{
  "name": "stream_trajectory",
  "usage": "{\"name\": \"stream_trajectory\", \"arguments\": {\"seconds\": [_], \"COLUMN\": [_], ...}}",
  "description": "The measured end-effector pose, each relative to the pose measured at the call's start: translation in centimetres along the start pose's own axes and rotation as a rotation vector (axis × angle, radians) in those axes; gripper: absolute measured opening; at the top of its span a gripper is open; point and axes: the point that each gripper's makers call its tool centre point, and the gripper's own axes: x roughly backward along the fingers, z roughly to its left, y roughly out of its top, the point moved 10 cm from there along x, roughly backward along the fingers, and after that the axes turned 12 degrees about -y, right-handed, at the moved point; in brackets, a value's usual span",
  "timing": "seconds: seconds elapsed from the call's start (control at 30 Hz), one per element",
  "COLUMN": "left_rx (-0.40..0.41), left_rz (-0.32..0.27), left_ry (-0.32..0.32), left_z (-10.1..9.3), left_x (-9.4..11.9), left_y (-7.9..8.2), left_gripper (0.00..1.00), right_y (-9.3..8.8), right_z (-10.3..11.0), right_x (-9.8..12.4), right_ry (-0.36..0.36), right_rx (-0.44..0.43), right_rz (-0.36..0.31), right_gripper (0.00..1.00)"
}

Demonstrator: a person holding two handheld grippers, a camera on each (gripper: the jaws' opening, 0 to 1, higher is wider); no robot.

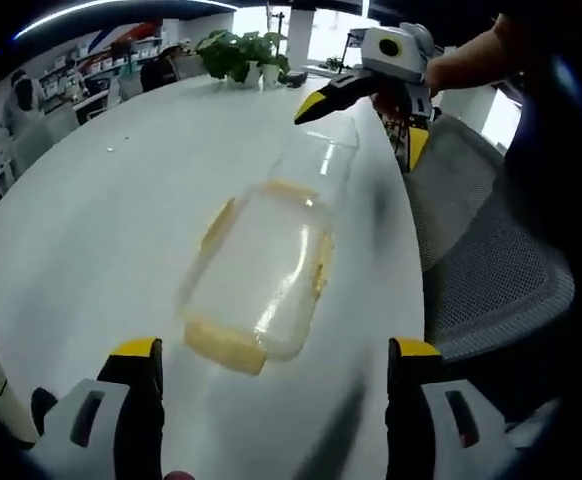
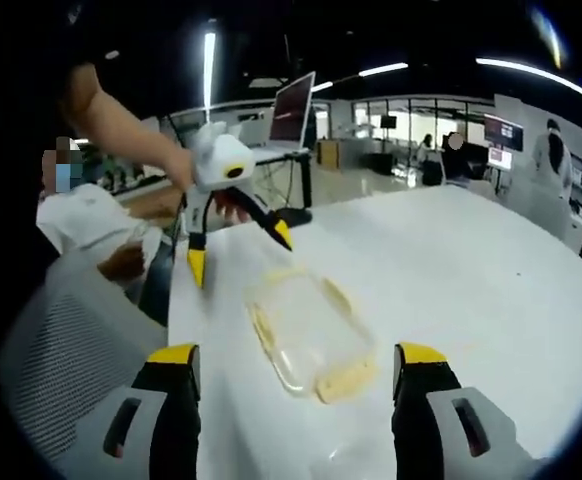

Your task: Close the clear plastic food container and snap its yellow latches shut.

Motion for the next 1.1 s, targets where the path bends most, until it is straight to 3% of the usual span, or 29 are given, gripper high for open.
{"name": "stream_trajectory", "arguments": {"seconds": [0.67,1.1], "left_rx": [-0.084,-0.125], "left_rz": [0.126,0.182], "left_ry": [-0.026,-0.048], "left_z": [1.2,2.0], "left_x": [-0.4,-0.5], "left_y": [0.1,0.2], "left_gripper": [0.93,0.9], "right_y": [-1.1,-0.9], "right_z": [-1.5,-2.1], "right_x": [-1.6,-2.6], "right_ry": [0.034,0.07], "right_rx": [0.096,0.139], "right_rz": [0.135,0.166], "right_gripper": [0.73,0.72]}}
